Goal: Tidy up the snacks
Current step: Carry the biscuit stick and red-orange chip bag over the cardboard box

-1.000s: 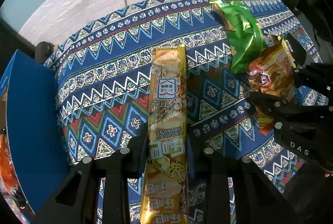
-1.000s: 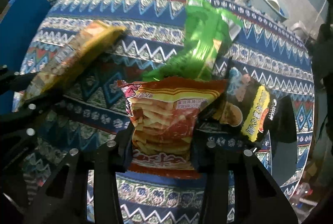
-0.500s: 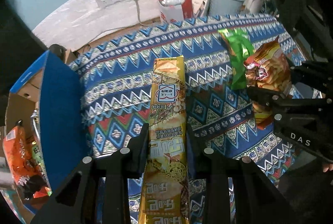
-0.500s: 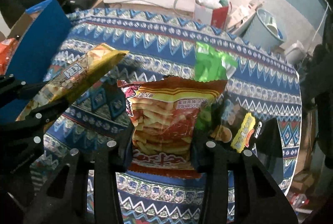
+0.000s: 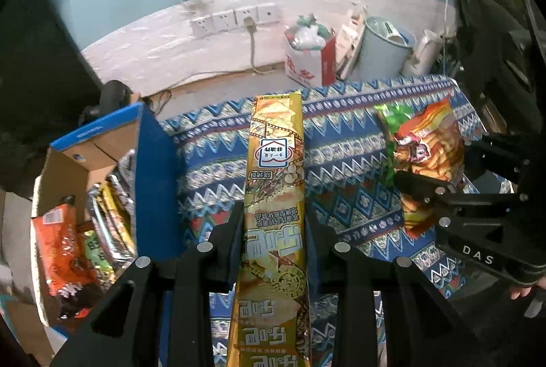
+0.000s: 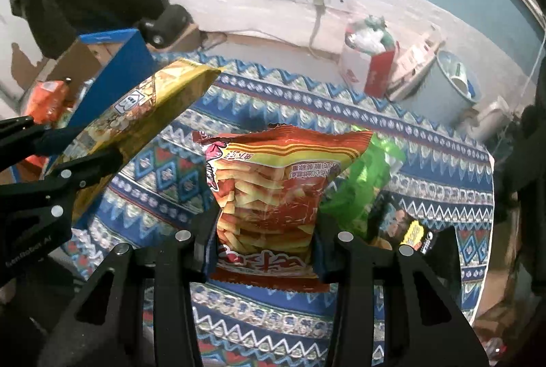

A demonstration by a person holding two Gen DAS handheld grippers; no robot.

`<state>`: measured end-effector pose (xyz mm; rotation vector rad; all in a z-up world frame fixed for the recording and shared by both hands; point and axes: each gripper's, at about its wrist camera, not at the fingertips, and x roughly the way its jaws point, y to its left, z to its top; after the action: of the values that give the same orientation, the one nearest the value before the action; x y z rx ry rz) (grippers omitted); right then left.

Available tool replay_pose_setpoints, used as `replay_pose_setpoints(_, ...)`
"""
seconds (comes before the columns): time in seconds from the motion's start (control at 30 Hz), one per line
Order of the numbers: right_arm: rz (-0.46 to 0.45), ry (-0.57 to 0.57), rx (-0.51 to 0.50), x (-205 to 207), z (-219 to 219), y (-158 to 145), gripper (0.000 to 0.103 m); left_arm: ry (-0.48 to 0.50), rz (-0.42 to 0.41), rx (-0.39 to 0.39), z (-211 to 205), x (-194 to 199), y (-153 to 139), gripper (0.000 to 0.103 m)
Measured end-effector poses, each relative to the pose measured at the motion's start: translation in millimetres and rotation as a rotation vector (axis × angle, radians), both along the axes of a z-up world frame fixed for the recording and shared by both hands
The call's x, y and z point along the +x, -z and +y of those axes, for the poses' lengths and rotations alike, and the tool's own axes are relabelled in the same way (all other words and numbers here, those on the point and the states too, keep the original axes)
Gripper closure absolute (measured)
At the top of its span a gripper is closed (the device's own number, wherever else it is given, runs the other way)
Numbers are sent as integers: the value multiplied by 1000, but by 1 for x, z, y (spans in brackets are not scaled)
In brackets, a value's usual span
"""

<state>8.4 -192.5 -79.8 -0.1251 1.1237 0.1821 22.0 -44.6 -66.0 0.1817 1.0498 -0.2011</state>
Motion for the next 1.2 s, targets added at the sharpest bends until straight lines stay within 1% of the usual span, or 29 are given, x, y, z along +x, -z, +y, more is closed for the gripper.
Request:
replay_pose_setpoints(0.13,-20,-21,15,4,11,-10,62,-34,-30,-6,14,1,-11,71)
replay_pose_setpoints(0.3,-30,-46,21,9,28,-16,62,-79,-52,-26,38,2,-21,71)
replay_pose_setpoints(0.57,-43,-78,29,22,53,-23,62,-155,-84,-36,75,3,-31,71)
replay_pose_setpoints(0.9,-59,-119,37,37,86,-30,62,-239,-92,-48,121,0,-30,71)
replay_pose_setpoints(1.2,-41,-162,33,51,122,-23,62,-305,-78,-50,159,-2,-20,71)
